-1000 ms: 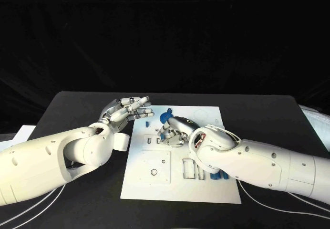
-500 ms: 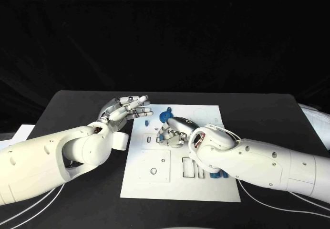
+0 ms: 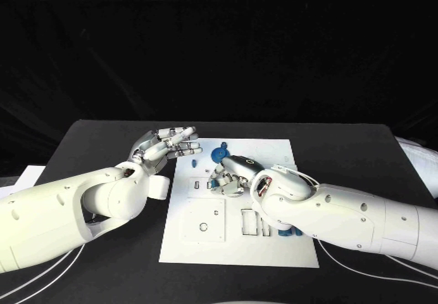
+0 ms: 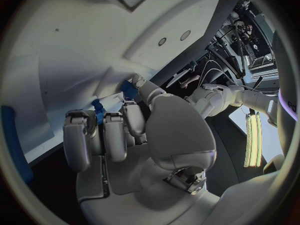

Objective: Assemble the parts on the task board

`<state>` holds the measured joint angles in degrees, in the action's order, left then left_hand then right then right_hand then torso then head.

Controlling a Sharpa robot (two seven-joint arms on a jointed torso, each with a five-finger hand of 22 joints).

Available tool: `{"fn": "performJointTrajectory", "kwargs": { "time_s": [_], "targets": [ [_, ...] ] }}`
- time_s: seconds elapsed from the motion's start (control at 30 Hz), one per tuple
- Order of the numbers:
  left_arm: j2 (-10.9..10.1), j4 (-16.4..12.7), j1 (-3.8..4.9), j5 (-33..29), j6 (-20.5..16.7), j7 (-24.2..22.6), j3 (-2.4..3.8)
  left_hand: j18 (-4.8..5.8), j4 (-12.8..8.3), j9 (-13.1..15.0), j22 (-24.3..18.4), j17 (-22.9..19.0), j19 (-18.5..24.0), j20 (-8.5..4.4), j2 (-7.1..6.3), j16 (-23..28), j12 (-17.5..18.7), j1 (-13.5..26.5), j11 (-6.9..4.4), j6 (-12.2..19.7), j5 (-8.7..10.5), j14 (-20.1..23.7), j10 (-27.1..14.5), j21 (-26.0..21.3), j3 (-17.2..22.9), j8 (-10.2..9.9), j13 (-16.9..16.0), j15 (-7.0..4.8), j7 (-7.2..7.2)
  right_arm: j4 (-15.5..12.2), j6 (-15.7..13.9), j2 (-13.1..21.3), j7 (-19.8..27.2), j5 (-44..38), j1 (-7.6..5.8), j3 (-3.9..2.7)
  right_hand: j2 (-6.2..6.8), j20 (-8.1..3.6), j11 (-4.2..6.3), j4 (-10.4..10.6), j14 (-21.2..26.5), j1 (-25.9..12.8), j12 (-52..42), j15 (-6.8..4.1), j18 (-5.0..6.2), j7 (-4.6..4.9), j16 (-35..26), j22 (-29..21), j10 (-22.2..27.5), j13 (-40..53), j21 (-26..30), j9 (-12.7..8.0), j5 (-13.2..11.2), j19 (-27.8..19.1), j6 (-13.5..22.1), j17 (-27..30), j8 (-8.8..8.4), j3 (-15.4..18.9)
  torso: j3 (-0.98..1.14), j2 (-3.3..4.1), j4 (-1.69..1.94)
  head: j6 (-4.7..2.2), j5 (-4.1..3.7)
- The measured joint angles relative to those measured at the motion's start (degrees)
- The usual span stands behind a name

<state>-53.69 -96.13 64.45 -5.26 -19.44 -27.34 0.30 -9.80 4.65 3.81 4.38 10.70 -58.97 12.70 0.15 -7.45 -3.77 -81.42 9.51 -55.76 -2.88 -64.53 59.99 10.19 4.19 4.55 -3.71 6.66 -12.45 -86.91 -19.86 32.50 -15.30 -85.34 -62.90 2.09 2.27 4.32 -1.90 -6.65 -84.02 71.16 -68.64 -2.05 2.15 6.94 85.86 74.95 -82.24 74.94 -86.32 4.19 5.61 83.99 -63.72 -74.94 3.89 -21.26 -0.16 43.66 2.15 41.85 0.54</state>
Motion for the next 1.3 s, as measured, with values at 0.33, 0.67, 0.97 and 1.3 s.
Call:
{"fn": "performJointTrajectory", "kwargs": {
  "time_s": [0.33, 0.67, 0.97, 1.3],
  "targets": [
    [0.01, 0.06, 0.0, -0.03, 0.0, 0.01, -0.01, 0.0, 0.0, 0.0, 0.01, -0.01, 0.0, 0.0, 0.0, 0.0, 0.0, 0.0, 0.0, 0.0, 0.0, 0.0, 0.0, 0.0, 0.0, -0.17, 0.0, 0.0, 0.0, -0.12, -0.86, 0.39, -0.47, -2.38, 0.1, 0.01, -0.08, 0.0, 0.19, 0.04, 0.0, -0.07, 0.36, 0.0, 0.0, 0.1, 0.0, -0.01, 0.2, -0.01, 0.0, -0.27, 0.0, 0.0, 0.11, 0.01, -0.02, -0.03, 0.01, 0.03, -0.01, 0.07, -0.1],
    [0.03, 0.11, 0.0, -0.04, 0.0, 0.02, -0.01, 0.0, 0.0, 0.0, 0.01, -0.01, 0.0, 0.0, 0.0, 0.0, 0.0, 0.0, 0.0, 0.0, 0.0, 0.0, 0.0, 0.0, 0.0, -0.17, 0.0, 0.0, 0.0, -0.25, -1.94, 0.66, 0.0, -1.91, 0.31, 0.16, -0.08, 0.0, -0.64, 0.17, 0.0, -0.07, 20.38, 0.0, 0.0, 0.3, -0.54, -0.01, 6.03, -9.68, 0.26, -0.29, 0.29, 0.0, 0.59, 0.02, -0.06, -2.27, 0.0, 0.04, -0.01, -0.05, -0.19],
    [0.01, 0.13, 0.0, -0.05, 0.0, 0.03, -0.01, 0.0, 0.0, 0.0, 0.01, -0.02, 0.0, 0.0, 0.0, 0.0, 0.0, 0.0, 0.0, 0.0, 0.0, 0.0, 0.0, 0.0, 0.0, -0.17, 0.0, 0.0, 0.0, -0.15, -2.33, 1.0, 1.15, -0.1, 0.39, 0.24, 0.58, 0.0, -0.99, 0.23, 0.0, -0.66, 41.95, 0.0, 0.0, 0.29, -1.54, -0.02, 12.53, -25.42, 0.49, -0.32, 0.29, 0.0, 0.8, 0.02, -0.17, -4.96, -0.03, 0.03, 0.0, -0.07, -0.23],
    [-0.03, 0.12, 0.0, -0.06, 0.0, 0.04, -0.01, 0.01, 0.0, 0.0, 0.01, 0.03, 0.0, 0.0, 0.0, 0.0, 0.0, 0.0, 0.0, 0.0, 0.0, 0.0, 0.0, 0.0, 0.0, -0.17, 0.0, 0.0, 0.0, -0.03, -2.79, 1.27, 2.84, 2.58, 0.4, 0.25, 1.77, 0.0, -0.52, 0.56, 0.0, -0.94, 51.71, 0.0, 0.0, 0.26, -1.77, -0.03, 11.94, -36.12, 0.49, -0.26, 0.02, 0.0, 0.79, 0.03, -0.22, -6.9, -0.03, 0.04, -0.01, -0.05, -0.19]
  ]
}}
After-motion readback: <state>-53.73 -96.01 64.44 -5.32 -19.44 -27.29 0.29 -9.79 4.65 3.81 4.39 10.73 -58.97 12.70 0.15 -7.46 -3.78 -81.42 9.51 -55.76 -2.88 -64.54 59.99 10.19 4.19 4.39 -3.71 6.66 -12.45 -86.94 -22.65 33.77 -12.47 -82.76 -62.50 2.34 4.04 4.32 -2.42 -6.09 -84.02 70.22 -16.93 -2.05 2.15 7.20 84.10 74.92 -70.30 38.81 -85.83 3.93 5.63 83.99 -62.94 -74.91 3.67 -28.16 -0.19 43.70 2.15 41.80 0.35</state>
